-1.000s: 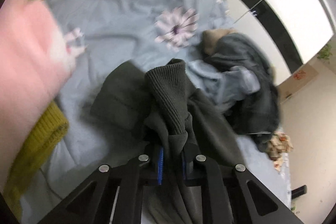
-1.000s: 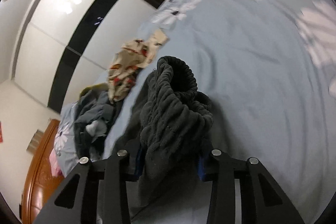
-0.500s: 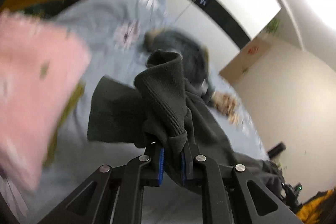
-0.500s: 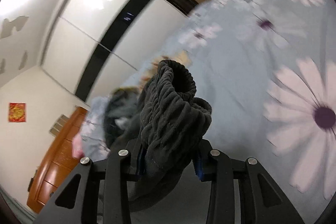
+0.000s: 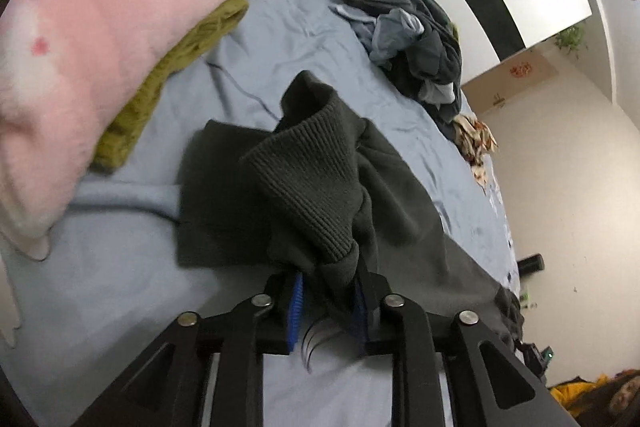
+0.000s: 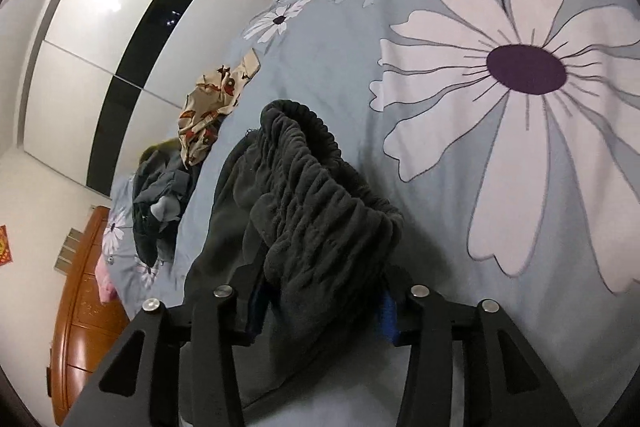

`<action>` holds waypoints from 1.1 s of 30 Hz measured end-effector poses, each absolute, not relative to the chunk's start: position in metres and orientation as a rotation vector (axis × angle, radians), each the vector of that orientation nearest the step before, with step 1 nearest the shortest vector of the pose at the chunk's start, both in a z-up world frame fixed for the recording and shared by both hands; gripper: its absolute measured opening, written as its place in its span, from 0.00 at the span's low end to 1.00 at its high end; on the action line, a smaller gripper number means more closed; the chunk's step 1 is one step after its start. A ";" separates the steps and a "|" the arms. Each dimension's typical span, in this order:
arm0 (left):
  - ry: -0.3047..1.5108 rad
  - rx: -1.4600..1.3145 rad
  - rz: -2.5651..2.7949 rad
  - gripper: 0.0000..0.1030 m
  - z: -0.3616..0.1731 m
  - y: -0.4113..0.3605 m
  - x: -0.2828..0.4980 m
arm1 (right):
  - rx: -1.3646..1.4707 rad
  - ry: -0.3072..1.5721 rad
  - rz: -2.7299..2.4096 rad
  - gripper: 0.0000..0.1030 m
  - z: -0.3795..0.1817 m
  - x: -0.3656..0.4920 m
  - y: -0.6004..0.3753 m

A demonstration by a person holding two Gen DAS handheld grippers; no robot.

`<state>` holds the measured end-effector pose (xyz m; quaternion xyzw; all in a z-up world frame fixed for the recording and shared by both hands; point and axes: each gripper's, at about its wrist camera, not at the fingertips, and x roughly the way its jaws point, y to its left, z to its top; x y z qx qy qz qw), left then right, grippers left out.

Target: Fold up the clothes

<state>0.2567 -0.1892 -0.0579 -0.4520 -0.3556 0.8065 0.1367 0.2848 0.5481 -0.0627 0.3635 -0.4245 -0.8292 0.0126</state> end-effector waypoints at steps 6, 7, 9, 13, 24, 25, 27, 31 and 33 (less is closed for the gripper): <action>-1.021 -1.282 2.383 0.49 -0.044 -0.214 0.280 | 1.139 -1.202 -2.745 0.49 -0.039 0.318 0.557; -1.018 -1.259 2.402 0.49 -0.040 -0.217 0.282 | 1.120 -1.187 -2.777 0.49 -0.032 0.325 0.558; -0.994 -1.209 2.450 0.51 -0.032 -0.220 0.277 | 1.081 -1.159 -2.820 0.49 -0.019 0.334 0.558; -1.014 -1.164 2.495 0.53 -0.034 -0.223 0.260 | 1.073 -1.036 -2.797 0.50 0.000 0.319 0.524; -0.923 -1.178 2.584 0.10 -0.046 -0.223 0.258 | 1.210 -0.975 -2.720 0.50 -0.029 0.284 0.484; -0.915 -1.190 2.587 0.10 -0.049 -0.223 0.257 | 1.219 -0.982 -2.732 0.49 -0.032 0.285 0.488; -0.899 -1.210 2.596 0.10 -0.055 -0.221 0.257 | 1.235 -1.027 -2.736 0.49 -0.040 0.286 0.498; -0.886 -1.199 2.586 0.14 -0.049 -0.219 0.264 | 1.256 -1.031 -2.737 0.49 -0.042 0.291 0.498; -0.876 -1.180 2.606 0.13 -0.039 -0.222 0.273 | 1.241 -0.959 -2.756 0.49 -0.032 0.298 0.488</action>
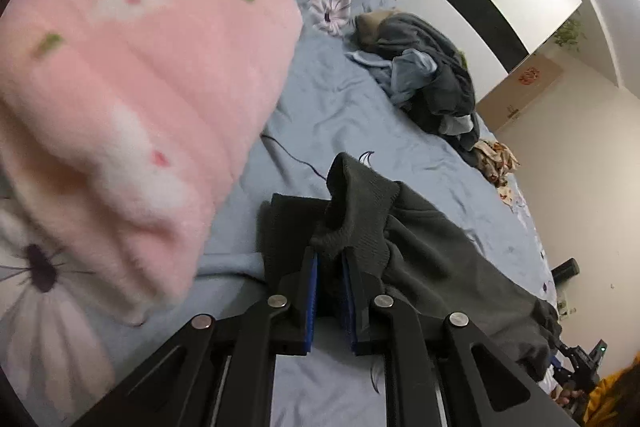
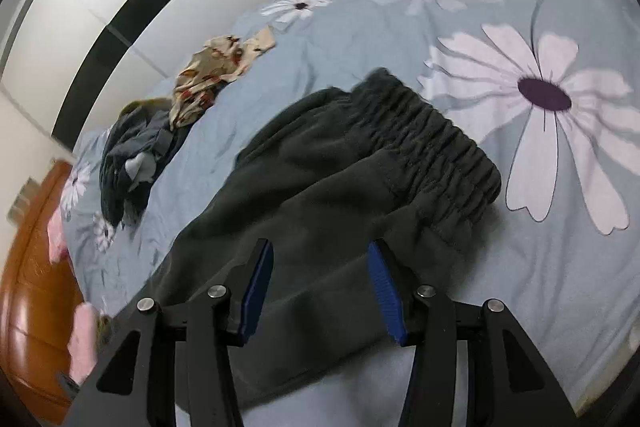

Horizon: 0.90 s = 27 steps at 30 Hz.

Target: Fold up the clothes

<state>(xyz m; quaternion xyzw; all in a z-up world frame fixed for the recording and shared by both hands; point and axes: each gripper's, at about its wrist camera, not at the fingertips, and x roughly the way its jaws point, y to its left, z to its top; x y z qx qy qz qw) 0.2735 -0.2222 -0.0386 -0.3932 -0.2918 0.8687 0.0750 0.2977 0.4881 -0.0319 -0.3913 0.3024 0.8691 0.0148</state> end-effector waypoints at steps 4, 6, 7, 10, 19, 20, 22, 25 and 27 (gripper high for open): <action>-0.848 -1.104 2.682 0.15 -0.008 -0.227 0.297 | -1.248 0.746 2.908 0.49 -0.001 0.316 0.437; -0.798 -1.057 2.650 0.20 0.005 -0.214 0.299 | -1.301 0.617 2.995 0.49 0.008 0.324 0.407; -0.774 -1.040 2.626 0.20 0.010 -0.205 0.299 | -1.337 0.554 3.034 0.49 0.009 0.329 0.390; -0.683 -1.067 2.543 0.21 0.003 -0.166 0.289 | -1.394 0.477 3.083 0.49 0.005 0.342 0.359; -0.567 -1.266 2.512 0.21 -0.043 -0.129 0.269 | -1.450 0.092 2.960 0.49 -0.031 0.345 0.313; -0.582 -1.269 2.506 0.21 -0.045 -0.130 0.269 | -1.435 0.098 2.947 0.49 -0.032 0.343 0.313; -0.613 -1.268 2.498 0.21 -0.045 -0.133 0.268 | -1.408 0.144 2.925 0.32 -0.033 0.341 0.314; -0.638 -1.264 2.500 0.21 -0.045 -0.137 0.270 | -1.362 0.190 2.927 0.13 -0.028 0.347 0.318; -0.664 -1.261 2.496 0.21 -0.045 -0.142 0.271 | -1.326 0.234 2.957 0.09 -0.019 0.361 0.325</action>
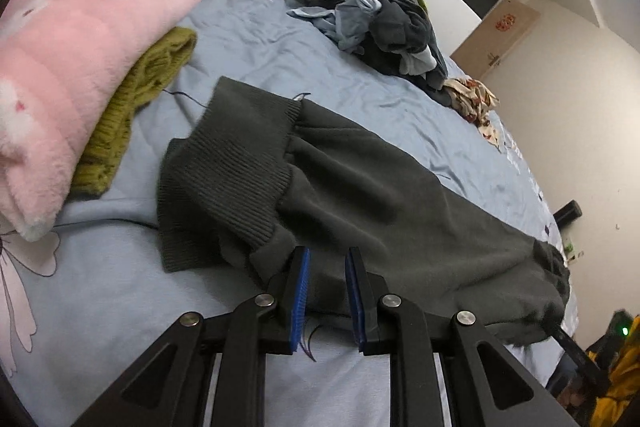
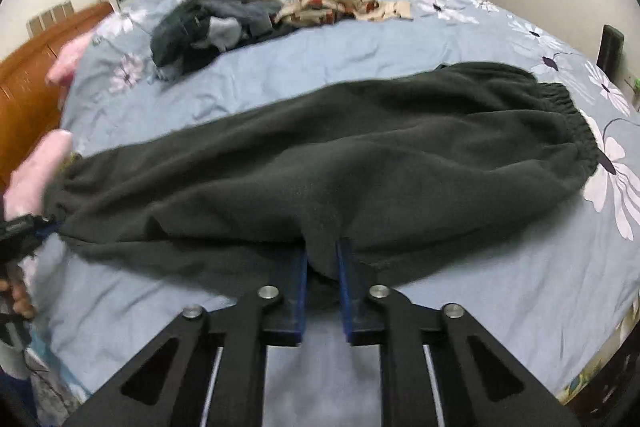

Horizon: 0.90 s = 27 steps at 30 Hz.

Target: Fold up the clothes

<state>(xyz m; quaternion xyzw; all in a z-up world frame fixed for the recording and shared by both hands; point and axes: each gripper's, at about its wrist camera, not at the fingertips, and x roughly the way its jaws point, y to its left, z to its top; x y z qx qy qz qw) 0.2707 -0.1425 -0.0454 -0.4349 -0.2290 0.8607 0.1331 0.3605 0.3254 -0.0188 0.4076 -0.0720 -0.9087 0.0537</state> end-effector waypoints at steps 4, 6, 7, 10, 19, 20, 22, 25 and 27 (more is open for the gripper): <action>-0.708 -1.267 2.473 0.21 -0.050 -0.150 0.274 | 1.253 -0.232 -2.723 0.04 -0.022 0.385 0.331; -0.717 -1.274 2.469 0.21 -0.052 -0.150 0.274 | 1.311 -0.205 -2.704 0.04 -0.037 0.389 0.329; -0.724 -1.276 2.466 0.21 -0.053 -0.151 0.275 | 1.339 -0.191 -2.694 0.04 -0.044 0.391 0.328; -0.762 -1.277 2.449 0.21 -0.051 -0.155 0.279 | 1.369 -0.221 -2.679 0.04 -0.052 0.390 0.329; -1.091 -1.226 2.456 0.54 -0.049 -0.208 0.315 | 1.248 -0.189 -2.688 0.43 0.000 0.398 0.332; -1.151 -1.215 2.419 0.54 -0.055 -0.210 0.312 | 1.210 -0.216 -2.712 0.45 0.007 0.394 0.335; -1.267 -1.184 2.345 0.54 -0.066 -0.213 0.306 | 1.143 -0.269 -2.750 0.47 0.018 0.386 0.341; -1.378 -1.211 2.277 0.54 -0.083 -0.211 0.296 | 1.105 -0.385 -2.750 0.49 0.018 0.356 0.344; -1.418 -1.214 2.259 0.54 -0.090 -0.208 0.290 | 1.132 -0.450 -2.737 0.49 0.010 0.334 0.345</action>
